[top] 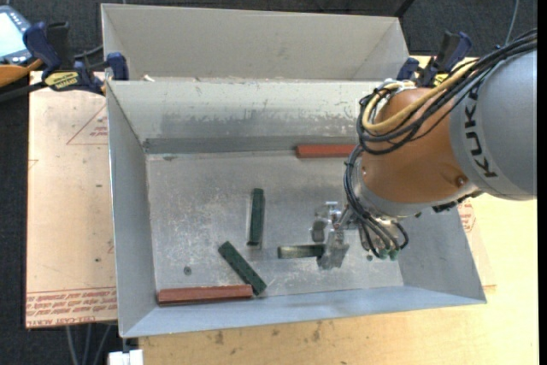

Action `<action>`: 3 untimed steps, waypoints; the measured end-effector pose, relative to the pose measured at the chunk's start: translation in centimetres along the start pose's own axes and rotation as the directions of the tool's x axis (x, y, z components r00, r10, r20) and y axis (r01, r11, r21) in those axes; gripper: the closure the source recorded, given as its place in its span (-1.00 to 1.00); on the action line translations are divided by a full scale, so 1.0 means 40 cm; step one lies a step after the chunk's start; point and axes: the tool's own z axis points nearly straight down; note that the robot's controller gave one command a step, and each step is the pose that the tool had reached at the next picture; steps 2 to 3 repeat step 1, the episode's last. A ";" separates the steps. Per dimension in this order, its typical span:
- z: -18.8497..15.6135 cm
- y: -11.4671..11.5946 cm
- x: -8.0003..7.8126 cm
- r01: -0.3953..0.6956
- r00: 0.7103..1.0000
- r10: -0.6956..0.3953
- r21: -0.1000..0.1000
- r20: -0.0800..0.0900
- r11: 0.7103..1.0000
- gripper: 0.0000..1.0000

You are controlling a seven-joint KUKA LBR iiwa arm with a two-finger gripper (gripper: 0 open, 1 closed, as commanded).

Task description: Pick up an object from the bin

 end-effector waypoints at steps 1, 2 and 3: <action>-0.219 0.052 -0.068 -0.009 1.000 0.009 -0.001 0.004 1.000 1.00; -0.219 0.052 -0.068 -0.009 1.000 0.009 -0.001 0.004 1.000 1.00; -0.219 0.052 -0.068 -0.009 1.000 0.009 -0.001 0.004 1.000 1.00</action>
Offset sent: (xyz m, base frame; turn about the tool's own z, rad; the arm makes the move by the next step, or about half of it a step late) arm 0.0240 0.0182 0.0836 0.0127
